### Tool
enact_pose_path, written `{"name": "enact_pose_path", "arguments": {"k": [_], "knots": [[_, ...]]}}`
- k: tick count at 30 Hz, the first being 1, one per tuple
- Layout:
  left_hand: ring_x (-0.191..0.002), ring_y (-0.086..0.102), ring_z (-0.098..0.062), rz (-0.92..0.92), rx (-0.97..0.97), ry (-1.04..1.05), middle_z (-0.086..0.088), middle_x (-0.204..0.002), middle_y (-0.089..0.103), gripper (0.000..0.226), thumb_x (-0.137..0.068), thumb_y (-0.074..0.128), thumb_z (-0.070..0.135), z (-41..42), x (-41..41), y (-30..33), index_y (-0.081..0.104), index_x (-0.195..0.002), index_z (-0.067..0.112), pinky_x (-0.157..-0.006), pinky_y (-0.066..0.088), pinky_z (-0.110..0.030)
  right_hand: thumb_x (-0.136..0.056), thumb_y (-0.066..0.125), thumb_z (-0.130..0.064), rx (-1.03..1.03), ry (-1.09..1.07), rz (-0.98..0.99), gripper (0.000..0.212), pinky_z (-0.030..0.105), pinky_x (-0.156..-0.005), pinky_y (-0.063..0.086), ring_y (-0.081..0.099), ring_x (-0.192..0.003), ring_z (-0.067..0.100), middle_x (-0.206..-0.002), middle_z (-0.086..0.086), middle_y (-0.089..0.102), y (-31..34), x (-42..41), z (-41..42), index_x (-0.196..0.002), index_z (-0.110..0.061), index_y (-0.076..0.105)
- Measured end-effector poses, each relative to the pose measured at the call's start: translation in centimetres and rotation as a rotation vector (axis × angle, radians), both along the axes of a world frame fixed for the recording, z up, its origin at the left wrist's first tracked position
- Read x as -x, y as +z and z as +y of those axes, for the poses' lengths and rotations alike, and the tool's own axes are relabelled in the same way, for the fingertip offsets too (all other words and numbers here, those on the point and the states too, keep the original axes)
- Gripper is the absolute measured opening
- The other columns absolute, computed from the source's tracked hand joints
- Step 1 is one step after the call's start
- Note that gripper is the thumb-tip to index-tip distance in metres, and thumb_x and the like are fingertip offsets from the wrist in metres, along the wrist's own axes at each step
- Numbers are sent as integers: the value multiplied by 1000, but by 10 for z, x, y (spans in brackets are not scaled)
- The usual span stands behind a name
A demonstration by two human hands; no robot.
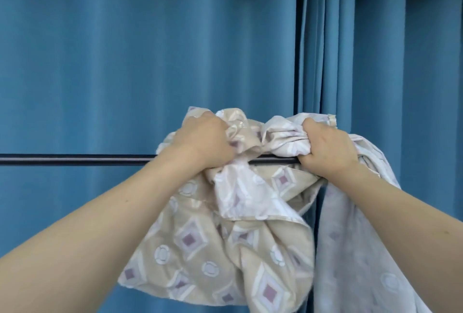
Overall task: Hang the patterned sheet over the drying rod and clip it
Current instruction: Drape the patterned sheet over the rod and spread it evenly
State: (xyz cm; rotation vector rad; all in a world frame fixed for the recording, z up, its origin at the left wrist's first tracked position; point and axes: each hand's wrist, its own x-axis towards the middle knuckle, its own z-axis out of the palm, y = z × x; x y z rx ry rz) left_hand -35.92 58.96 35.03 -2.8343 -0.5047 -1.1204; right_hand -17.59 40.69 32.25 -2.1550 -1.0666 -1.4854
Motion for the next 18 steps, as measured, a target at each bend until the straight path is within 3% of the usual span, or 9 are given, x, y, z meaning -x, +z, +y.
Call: {"name": "enact_pose_path", "arguments": {"k": [2, 5, 8, 10, 14, 16, 18], "knots": [[-112, 48, -32, -10, -45, 151, -7, -118, 52, 17, -84, 55, 37, 23, 20, 3, 55, -90, 21, -82, 45, -37, -68, 49, -27, 2, 0, -7, 23, 32, -56, 27, 34, -55, 25, -63, 3, 44, -1, 0, -2, -79, -14, 35], [-102, 41, -29, 34, -126, 446, -4, -103, 47, 29, -85, 54, 30, 56, 58, 2, 61, -109, 15, -72, 41, -39, -68, 49, -28, 1, -6, 19, 23, 31, -54, 26, 34, -53, 25, -60, -4, 35, -1, 0, -2, -79, -12, 38], [-101, 40, -24, 231, -349, 559, 2, -107, 50, 30, -83, 48, 35, 55, 77, 2, 61, -106, 22, -76, 34, -36, -66, 48, -28, -13, 15, -18, 24, 30, -53, 25, 34, -53, 24, -62, -4, 36, -2, 0, 5, -81, -9, 45], [-100, 39, -21, 418, -514, 501, 5, -106, 54, 33, -72, 40, 43, 41, 76, 7, 62, -91, 27, -82, 26, -38, -66, 49, -27, -22, 24, -31, 23, 29, -53, 23, 33, -53, 23, -61, -7, 32, -2, 1, 6, -80, -10, 45], [-106, 34, -26, 582, -250, 236, 9, -97, 46, 31, -47, 35, 58, 16, 69, 24, 58, -66, 49, -96, 31, -47, -69, 53, -27, -21, 21, -26, 22, 29, -52, 24, 34, -54, 23, -62, -4, 37, -3, -5, -6, -78, -13, 39], [-96, 47, -22, 557, -60, 83, 6, -96, 54, 40, -56, 41, 60, 12, 58, 30, 62, -63, 26, -86, 41, -40, -65, 47, -31, -33, 54, -64, 23, 30, -52, 25, 37, -53, 24, -62, 1, 43, -4, -7, -11, -76, -15, 35], [-81, 56, -18, 414, 54, -20, 3, -83, 60, 54, -69, 39, 67, 13, 41, 32, 59, -67, 17, -82, 48, -38, -64, 42, -37, -48, 94, -108, 26, 29, -52, 27, 47, -51, 28, -62, 4, 50, -5, -8, -12, -77, -14, 40]]}}
